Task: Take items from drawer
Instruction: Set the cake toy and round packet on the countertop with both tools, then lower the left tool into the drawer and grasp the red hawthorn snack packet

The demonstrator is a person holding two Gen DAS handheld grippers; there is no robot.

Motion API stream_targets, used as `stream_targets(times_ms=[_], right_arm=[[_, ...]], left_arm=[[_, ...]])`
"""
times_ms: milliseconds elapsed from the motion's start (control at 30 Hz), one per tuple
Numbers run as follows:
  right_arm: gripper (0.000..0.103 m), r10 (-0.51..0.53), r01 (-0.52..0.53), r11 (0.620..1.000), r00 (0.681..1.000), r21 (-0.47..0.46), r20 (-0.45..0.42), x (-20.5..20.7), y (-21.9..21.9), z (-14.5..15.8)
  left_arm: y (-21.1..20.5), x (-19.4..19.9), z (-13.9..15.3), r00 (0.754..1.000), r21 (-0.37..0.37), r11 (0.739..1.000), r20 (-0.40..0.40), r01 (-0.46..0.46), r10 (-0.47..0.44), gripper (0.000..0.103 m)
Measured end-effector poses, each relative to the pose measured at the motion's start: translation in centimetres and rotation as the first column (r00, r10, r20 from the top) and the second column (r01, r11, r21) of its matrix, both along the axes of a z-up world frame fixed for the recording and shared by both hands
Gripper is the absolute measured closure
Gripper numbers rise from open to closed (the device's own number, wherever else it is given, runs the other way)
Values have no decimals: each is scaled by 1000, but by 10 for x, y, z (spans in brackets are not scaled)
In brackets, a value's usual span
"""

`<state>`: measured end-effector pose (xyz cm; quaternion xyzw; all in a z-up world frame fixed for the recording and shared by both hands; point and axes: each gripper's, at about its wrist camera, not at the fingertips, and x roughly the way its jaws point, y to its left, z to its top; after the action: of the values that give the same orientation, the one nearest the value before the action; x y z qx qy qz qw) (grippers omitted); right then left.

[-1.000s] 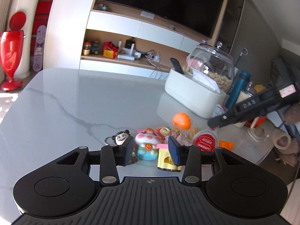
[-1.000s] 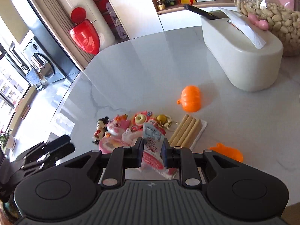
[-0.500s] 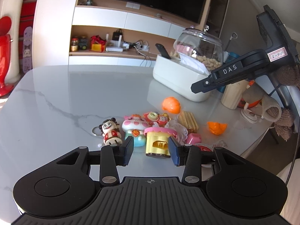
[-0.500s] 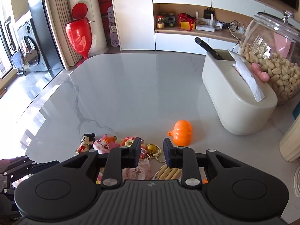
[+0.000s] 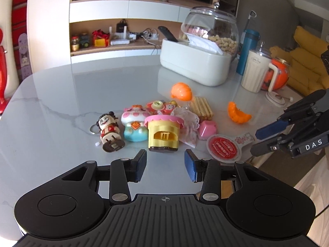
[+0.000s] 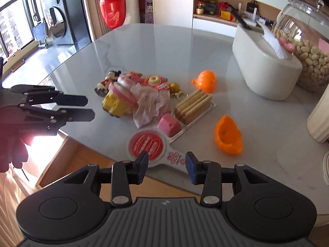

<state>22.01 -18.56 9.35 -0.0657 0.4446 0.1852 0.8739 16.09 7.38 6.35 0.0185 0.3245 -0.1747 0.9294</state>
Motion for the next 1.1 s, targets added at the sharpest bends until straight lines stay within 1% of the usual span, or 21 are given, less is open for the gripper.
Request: stream_targets(times_ms=[67, 167, 233, 333, 433, 500, 533, 600, 633, 667, 733, 767, 800, 833, 867, 900, 933, 967, 1033, 1100], right_arm=[[64, 19, -18, 1000, 998, 3, -53, -2, 7, -9], [64, 37, -39, 999, 992, -15, -117, 3, 19, -19], [64, 34, -35, 999, 992, -5, -124, 9, 24, -22], [64, 5, -4, 1000, 995, 5, -101, 24, 30, -23], [64, -25, 27, 999, 997, 18, -77, 44, 34, -26], [64, -41, 42, 999, 997, 13, -64, 50, 37, -25], [64, -33, 34, 999, 997, 8, -63, 49, 39, -23], [64, 32, -32, 999, 997, 8, -70, 37, 39, -16], [64, 75, -74, 997, 994, 11, -82, 28, 39, -13], [64, 115, -114, 993, 988, 17, -101, 19, 37, -11], [64, 183, -181, 983, 971, 25, -153, 0, 33, -17], [64, 201, -200, 979, 964, 23, -173, -6, 31, -22], [64, 216, -218, 976, 957, 15, -194, -15, 28, -31], [64, 223, -227, 974, 953, 5, -206, -19, 24, -40], [64, 223, -228, 974, 951, 1, -214, -21, 19, -48], [64, 212, -217, 976, 951, 4, -224, -23, 13, -58], [64, 193, -196, 981, 953, 13, -232, -22, 7, -67], [64, 176, -176, 984, 955, 25, -239, -21, 1, -74], [64, 144, -133, 989, 959, 62, -244, -19, -14, -87], [64, 113, -96, 992, 966, 82, -231, -18, -26, -93]], left_arm=[[-4, 0, -4, 1000, 31, 999, -10, 8, -8, 58], [-5, -1, -8, 1000, 49, 999, -21, 9, -8, 58], [-6, -3, -8, 1000, 71, 997, -15, 6, -5, 58], [-9, -6, -8, 1000, 92, 996, -6, 21, -20, 58], [-9, -8, -8, 999, 74, 996, -14, 52, -51, 58], [-7, -11, -6, 992, 35, 992, -41, 123, -122, 58], [-5, -13, -6, 983, 1, 985, -68, 171, -171, 58], [-6, -17, -10, 952, -41, 962, -136, 271, -274, 59], [-10, -20, -16, 929, -43, 945, -178, 324, -326, 58], [-15, -23, -23, 907, -29, 930, -210, 367, -365, 58], [-27, -26, -39, 854, 18, 891, -294, 455, -430, 58], [-34, -28, -50, 820, 60, 861, -344, 505, -457, 58], [-40, -30, -59, 792, 100, 831, -382, 547, -476, 58], [-46, -31, -70, 758, 137, 794, -427, 593, -493, 58], [-51, -31, -80, 731, 165, 763, -468, 625, -497, 58], [-55, -29, -88, 712, 185, 742, -501, 644, -493, 59], [-59, -26, -96, 693, 189, 729, -531, 658, -487, 60], [-62, -21, -103, 676, 180, 724, -556, 666, -484, 60], [-69, -11, -116, 648, 145, 728, -593, 671, -479, 60], [-75, -3, -129, 619, 113, 730, -627, 674, -473, 60]])
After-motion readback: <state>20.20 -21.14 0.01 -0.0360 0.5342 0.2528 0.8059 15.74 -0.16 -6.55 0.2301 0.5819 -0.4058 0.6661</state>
